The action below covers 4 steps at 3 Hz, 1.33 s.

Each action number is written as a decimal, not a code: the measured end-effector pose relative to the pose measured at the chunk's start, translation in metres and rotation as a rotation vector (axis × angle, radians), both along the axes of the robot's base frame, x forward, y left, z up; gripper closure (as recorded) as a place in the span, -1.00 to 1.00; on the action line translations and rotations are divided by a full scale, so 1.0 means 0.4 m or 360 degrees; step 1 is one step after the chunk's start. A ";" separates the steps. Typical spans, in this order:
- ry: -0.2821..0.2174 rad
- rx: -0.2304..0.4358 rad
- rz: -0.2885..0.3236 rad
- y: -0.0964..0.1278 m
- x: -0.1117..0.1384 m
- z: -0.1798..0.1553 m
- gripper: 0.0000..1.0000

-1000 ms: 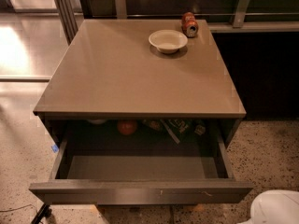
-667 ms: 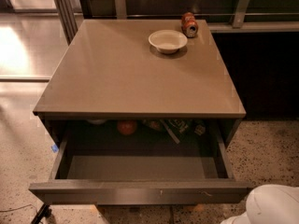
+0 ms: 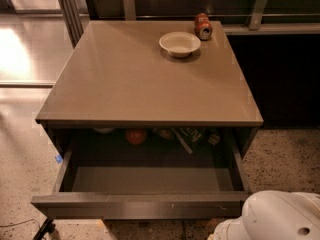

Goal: Close top drawer

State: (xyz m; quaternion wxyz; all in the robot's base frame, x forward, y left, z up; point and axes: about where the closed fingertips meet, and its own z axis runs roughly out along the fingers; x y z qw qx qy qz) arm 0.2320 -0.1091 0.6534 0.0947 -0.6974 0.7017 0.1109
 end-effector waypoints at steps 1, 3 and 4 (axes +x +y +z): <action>-0.0087 0.0066 -0.0053 0.032 0.053 0.008 1.00; -0.0364 0.0094 -0.0146 0.120 0.182 0.062 1.00; -0.0378 0.0098 -0.0212 0.126 0.196 0.067 1.00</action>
Offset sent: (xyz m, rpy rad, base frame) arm 0.0818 0.0517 0.0298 0.0852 -0.2614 -0.1072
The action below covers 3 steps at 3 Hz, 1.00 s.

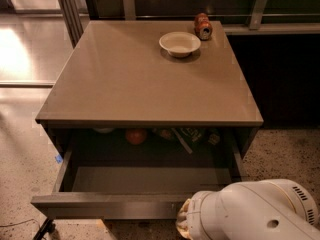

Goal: Close top drawer

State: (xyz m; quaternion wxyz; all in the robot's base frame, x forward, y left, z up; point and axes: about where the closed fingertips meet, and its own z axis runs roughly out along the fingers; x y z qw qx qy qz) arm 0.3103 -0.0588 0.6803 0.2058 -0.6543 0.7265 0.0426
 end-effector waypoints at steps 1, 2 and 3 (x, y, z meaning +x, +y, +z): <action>-0.0006 -0.0001 -0.0037 0.005 0.024 -0.016 1.00; -0.0019 -0.0004 -0.0038 0.006 0.021 -0.006 1.00; -0.0087 -0.0017 -0.0045 0.014 0.008 0.046 1.00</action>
Offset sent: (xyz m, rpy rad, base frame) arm 0.0274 0.0058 -0.0182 0.0020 -0.0121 -0.0498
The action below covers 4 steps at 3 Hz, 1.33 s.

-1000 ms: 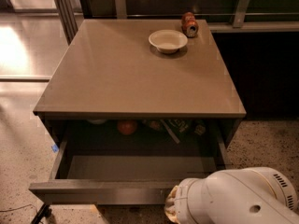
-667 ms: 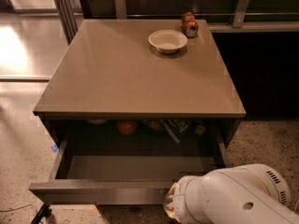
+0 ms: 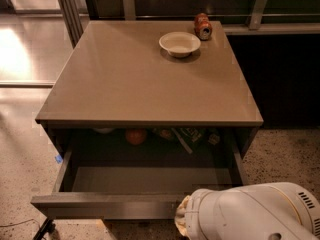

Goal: Close top drawer

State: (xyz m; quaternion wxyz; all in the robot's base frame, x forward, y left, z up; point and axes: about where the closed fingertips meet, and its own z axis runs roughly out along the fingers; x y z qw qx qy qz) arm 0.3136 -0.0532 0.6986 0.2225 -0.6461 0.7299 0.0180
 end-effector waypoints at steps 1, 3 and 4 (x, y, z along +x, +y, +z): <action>-0.0153 -0.0031 -0.0027 0.019 0.041 0.069 1.00; -0.0170 -0.0063 -0.0026 0.018 0.045 0.060 1.00; -0.0083 -0.0051 -0.0026 0.005 0.032 -0.011 1.00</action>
Offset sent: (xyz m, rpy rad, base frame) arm 0.0172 0.0079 0.0285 -0.0205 -0.1003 -0.0184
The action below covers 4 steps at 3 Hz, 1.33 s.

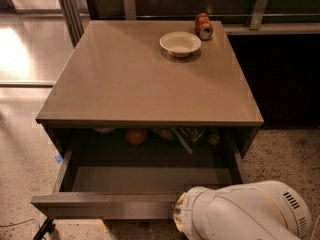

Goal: Close top drawer

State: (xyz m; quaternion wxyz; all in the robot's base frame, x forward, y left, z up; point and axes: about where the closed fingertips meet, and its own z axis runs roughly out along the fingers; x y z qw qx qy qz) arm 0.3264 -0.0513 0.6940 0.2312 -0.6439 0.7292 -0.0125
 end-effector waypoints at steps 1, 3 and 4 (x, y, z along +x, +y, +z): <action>0.0089 -0.0005 -0.0033 -0.025 -0.013 -0.076 1.00; 0.0069 -0.0003 -0.0066 -0.001 0.064 -0.104 1.00; 0.0045 -0.0013 -0.0166 0.001 0.141 -0.121 1.00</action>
Offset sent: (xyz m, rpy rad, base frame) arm -0.0042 -0.0075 -0.0243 -0.0013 0.0444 -0.0125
